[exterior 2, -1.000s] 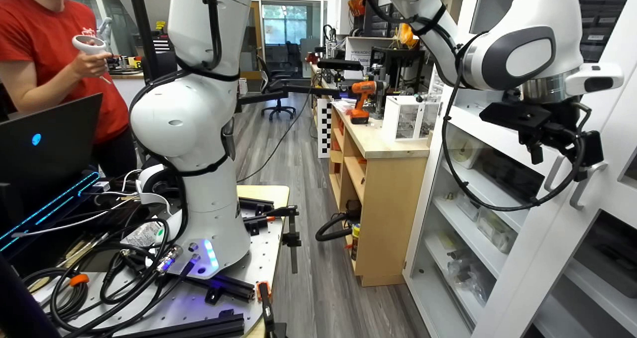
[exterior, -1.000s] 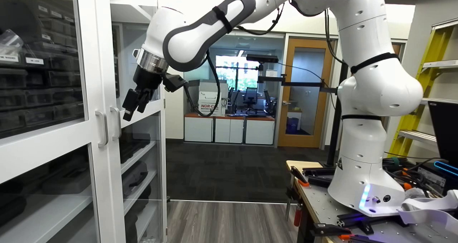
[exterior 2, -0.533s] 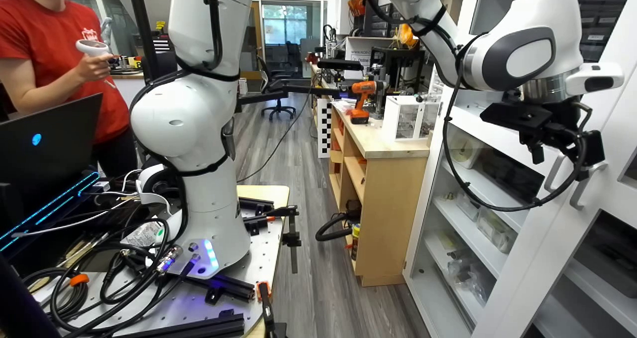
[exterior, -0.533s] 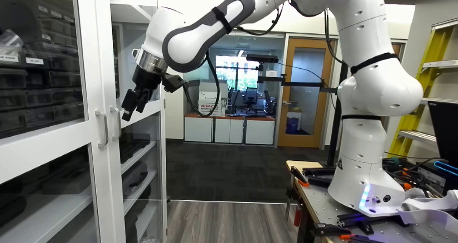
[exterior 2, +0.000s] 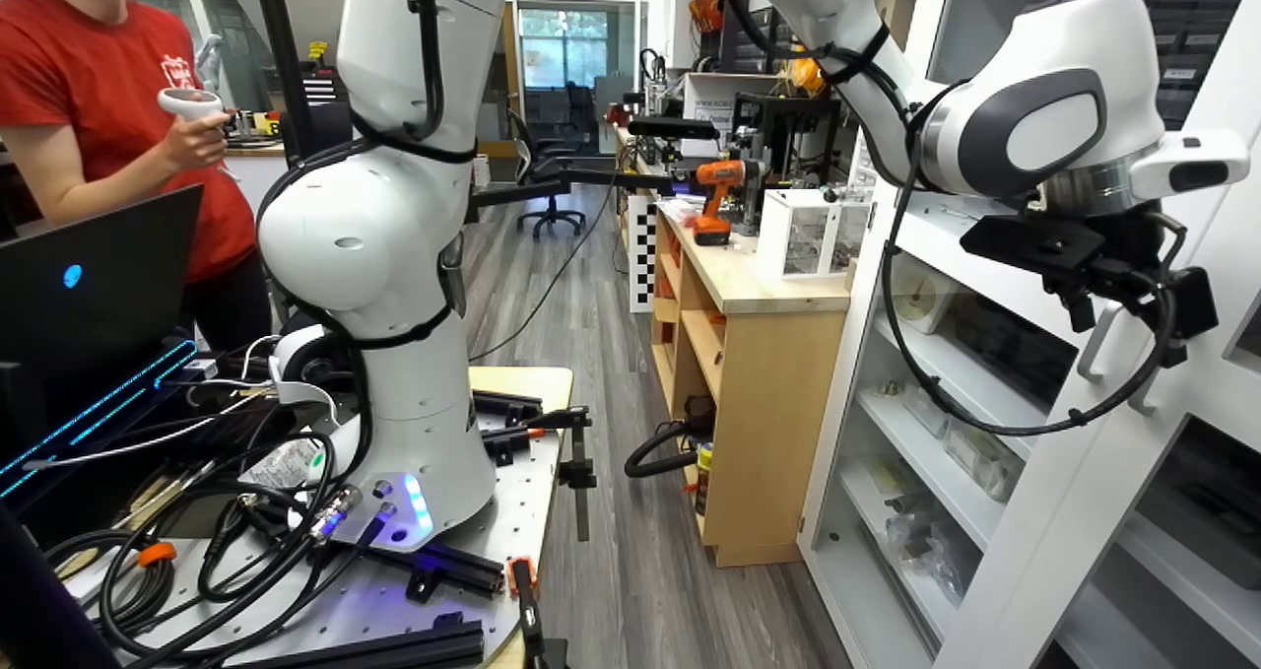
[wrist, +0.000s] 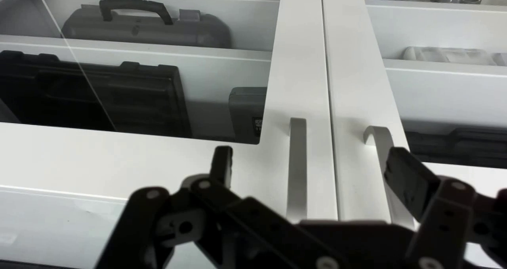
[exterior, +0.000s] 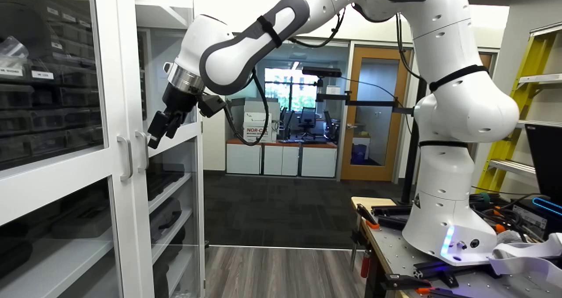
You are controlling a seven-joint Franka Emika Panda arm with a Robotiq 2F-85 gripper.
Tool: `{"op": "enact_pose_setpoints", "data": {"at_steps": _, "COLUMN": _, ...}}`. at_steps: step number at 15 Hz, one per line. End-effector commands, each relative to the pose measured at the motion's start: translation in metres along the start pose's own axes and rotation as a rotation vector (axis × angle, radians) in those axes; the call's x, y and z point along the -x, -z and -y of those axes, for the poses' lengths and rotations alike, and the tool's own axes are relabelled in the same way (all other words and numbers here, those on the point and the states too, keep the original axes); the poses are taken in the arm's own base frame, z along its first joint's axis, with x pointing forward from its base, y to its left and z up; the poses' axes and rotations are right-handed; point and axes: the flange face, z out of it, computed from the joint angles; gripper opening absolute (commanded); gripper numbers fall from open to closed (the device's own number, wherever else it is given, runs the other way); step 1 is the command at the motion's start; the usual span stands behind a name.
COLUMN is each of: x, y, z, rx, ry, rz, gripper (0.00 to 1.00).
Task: Open the cabinet door
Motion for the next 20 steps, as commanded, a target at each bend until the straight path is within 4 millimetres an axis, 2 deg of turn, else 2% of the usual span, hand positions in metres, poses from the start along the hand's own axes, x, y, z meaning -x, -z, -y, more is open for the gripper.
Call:
{"op": "enact_pose_setpoints", "data": {"at_steps": 1, "x": -0.006, "y": -0.009, "z": -0.003, "rx": 0.013, "ry": -0.006, "rz": -0.042, "gripper": 1.00}}
{"op": "enact_pose_setpoints", "data": {"at_steps": 6, "x": -0.013, "y": -0.015, "z": -0.007, "rx": 0.021, "ry": -0.013, "rz": -0.074, "gripper": 1.00}}
{"op": "enact_pose_setpoints", "data": {"at_steps": 7, "x": -0.014, "y": -0.016, "z": -0.008, "rx": 0.023, "ry": -0.015, "rz": -0.077, "gripper": 0.85}}
{"op": "enact_pose_setpoints", "data": {"at_steps": 8, "x": -0.016, "y": -0.016, "z": -0.008, "rx": 0.026, "ry": -0.013, "rz": -0.081, "gripper": 0.74}}
{"op": "enact_pose_setpoints", "data": {"at_steps": 14, "x": -0.024, "y": -0.014, "z": -0.008, "rx": 0.022, "ry": -0.039, "rz": -0.089, "gripper": 0.34}}
{"op": "enact_pose_setpoints", "data": {"at_steps": 19, "x": -0.027, "y": -0.013, "z": -0.001, "rx": -0.015, "ry": -0.057, "rz": -0.089, "gripper": 0.01}}
{"op": "enact_pose_setpoints", "data": {"at_steps": 20, "x": -0.027, "y": -0.012, "z": 0.000, "rx": -0.021, "ry": -0.059, "rz": -0.090, "gripper": 0.00}}
